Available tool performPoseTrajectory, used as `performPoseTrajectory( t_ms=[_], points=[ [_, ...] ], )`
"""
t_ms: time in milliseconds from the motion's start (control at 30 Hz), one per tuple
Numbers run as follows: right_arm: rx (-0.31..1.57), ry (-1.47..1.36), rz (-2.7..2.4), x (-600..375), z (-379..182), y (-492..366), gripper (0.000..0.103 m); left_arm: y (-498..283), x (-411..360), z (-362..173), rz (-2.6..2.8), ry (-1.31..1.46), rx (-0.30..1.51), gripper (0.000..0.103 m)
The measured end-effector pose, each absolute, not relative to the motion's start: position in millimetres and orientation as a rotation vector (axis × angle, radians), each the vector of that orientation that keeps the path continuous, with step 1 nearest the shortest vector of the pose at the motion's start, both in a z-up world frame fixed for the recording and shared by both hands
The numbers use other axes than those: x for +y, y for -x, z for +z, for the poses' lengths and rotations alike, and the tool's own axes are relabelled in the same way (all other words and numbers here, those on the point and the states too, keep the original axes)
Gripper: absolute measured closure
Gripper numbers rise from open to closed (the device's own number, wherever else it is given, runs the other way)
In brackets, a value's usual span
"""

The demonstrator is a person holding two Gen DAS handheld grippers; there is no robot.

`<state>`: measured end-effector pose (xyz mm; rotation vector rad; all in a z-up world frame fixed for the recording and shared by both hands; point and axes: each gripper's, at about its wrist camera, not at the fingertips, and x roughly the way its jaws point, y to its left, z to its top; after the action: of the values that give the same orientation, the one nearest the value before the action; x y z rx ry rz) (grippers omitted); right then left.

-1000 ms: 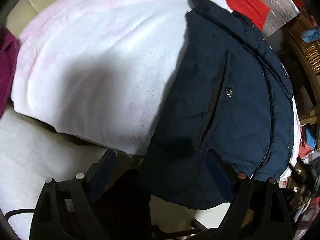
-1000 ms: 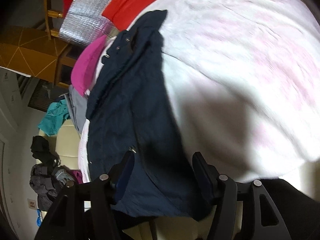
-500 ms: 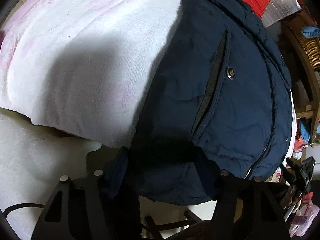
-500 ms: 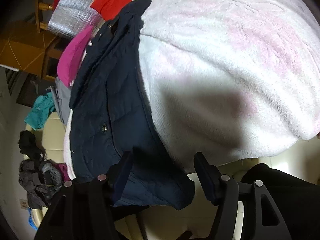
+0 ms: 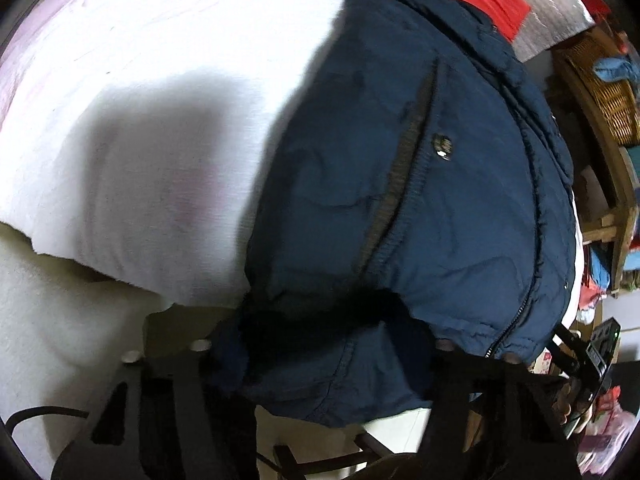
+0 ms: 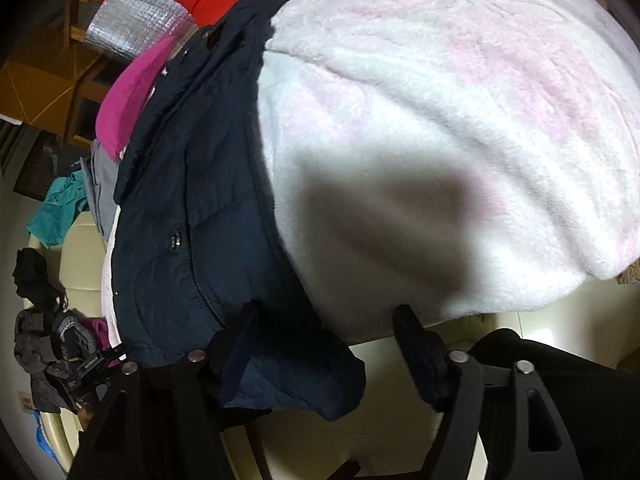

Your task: Fold large clothes

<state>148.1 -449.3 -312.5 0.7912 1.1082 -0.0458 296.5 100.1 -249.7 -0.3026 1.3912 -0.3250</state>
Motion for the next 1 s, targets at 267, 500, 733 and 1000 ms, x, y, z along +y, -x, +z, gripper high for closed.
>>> performPoseTrajectory(
  t_ms=[267, 500, 733, 1000],
  points=[
    [1.180, -0.748, 0.020, -409, -324, -153, 0.051, -280, 78, -235, -0.360, 0.258, 1.361, 0.076],
    [1.149, -0.598, -0.006, -387, -303, -147, 0.087, -259, 58, -220, -0.384, 0.213, 1.313, 0.084],
    [1.160, -0.617, -0.003, -409, -293, -134, 0.089, -244, 60, -219, -0.407, 0.197, 1.325, 0.081],
    [1.195, -0.674, 0.008, -436, -298, -138, 0.020, -260, 80, -231, -0.313, 0.245, 1.380, 0.038]
  ],
)
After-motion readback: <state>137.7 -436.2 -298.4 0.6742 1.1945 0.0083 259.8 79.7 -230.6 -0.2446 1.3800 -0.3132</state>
